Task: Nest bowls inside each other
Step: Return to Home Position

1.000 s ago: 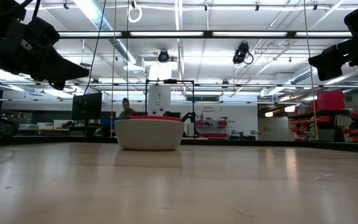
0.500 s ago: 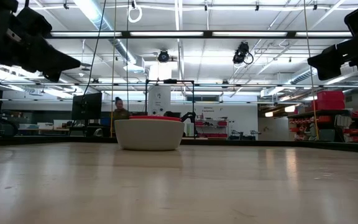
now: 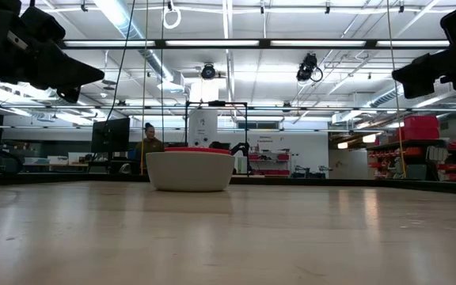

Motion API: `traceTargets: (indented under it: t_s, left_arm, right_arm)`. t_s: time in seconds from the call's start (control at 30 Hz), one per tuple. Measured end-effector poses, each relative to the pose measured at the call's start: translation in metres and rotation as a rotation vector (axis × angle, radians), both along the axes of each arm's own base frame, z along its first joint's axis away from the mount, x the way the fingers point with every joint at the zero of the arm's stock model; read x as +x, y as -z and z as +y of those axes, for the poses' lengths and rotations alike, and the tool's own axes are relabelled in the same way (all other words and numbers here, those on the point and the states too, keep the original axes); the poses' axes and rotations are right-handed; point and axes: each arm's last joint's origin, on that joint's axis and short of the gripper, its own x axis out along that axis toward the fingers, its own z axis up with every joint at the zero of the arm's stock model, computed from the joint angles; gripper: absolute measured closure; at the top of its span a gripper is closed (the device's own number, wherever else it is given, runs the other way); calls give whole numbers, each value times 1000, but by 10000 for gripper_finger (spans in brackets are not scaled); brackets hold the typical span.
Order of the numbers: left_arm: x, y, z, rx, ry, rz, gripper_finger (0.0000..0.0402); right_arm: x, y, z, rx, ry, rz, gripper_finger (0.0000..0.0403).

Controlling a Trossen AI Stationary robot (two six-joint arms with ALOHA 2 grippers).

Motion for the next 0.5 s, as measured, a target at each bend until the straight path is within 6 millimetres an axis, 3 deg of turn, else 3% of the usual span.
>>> traceTargets:
  t_s: [0.27, 0.5]
  left_arm:
    - [0, 1, 1, 5, -25, 4, 401]
    - [0, 1, 1, 0, -28, 6, 401]
  right_arm:
    - [4, -1, -2, -53, 82, -105, 175]
    - [5, 2, 4, 5, -105, -91, 171]
